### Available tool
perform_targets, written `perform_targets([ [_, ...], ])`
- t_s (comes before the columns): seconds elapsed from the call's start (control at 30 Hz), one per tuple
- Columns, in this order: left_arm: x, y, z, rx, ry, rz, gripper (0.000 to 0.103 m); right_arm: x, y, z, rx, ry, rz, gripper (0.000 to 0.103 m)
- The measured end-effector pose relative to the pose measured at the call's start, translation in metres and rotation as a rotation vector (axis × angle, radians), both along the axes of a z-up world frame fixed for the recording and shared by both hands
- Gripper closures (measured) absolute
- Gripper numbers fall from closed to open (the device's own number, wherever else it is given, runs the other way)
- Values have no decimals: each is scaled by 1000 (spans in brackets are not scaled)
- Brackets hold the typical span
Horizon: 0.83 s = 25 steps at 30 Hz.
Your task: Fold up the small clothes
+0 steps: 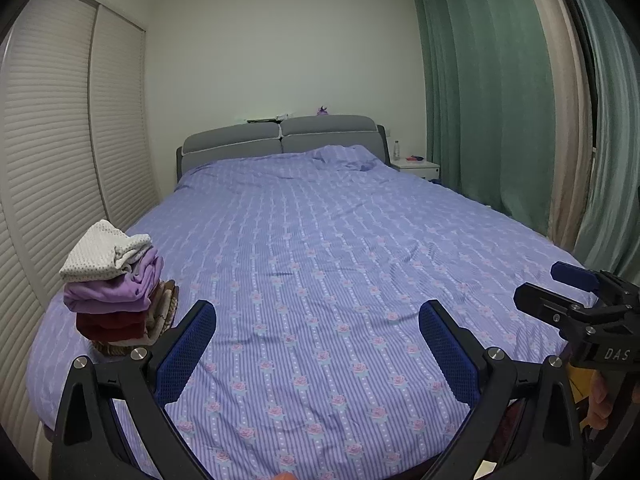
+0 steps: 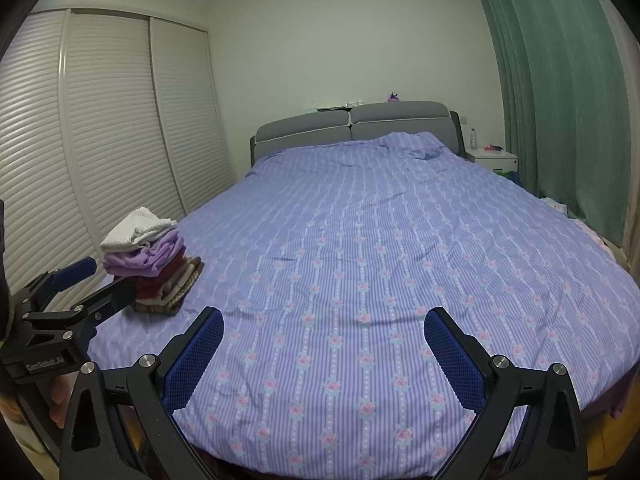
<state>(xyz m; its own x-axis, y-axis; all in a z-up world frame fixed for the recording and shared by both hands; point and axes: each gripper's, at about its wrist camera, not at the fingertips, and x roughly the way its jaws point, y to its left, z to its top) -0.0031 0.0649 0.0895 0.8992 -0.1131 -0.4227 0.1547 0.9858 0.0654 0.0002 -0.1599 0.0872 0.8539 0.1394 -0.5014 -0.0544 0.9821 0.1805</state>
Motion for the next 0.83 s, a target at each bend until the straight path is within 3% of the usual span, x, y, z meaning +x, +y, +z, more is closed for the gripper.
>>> perform_targets([
  [0.83,-1,2,5,-6,1,-5,0,-2,-1,2,3,-1,-3,1],
])
